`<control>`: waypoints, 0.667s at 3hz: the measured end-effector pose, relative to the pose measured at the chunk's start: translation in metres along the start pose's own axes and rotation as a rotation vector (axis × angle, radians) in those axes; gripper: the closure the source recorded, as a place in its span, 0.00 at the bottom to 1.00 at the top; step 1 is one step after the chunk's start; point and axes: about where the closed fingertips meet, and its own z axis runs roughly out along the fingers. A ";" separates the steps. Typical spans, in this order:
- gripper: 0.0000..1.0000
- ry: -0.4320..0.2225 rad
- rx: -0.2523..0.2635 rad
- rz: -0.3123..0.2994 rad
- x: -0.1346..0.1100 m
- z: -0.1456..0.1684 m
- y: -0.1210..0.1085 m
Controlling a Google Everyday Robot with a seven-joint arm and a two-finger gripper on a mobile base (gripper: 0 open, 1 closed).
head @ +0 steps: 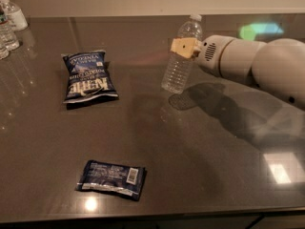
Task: Place water bottle upright
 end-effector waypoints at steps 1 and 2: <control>1.00 0.038 0.054 -0.134 -0.008 -0.005 -0.014; 1.00 0.042 0.068 -0.175 -0.008 -0.004 -0.025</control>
Offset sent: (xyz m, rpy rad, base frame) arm -0.0114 0.0096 0.0015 -0.0573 -0.1050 0.0552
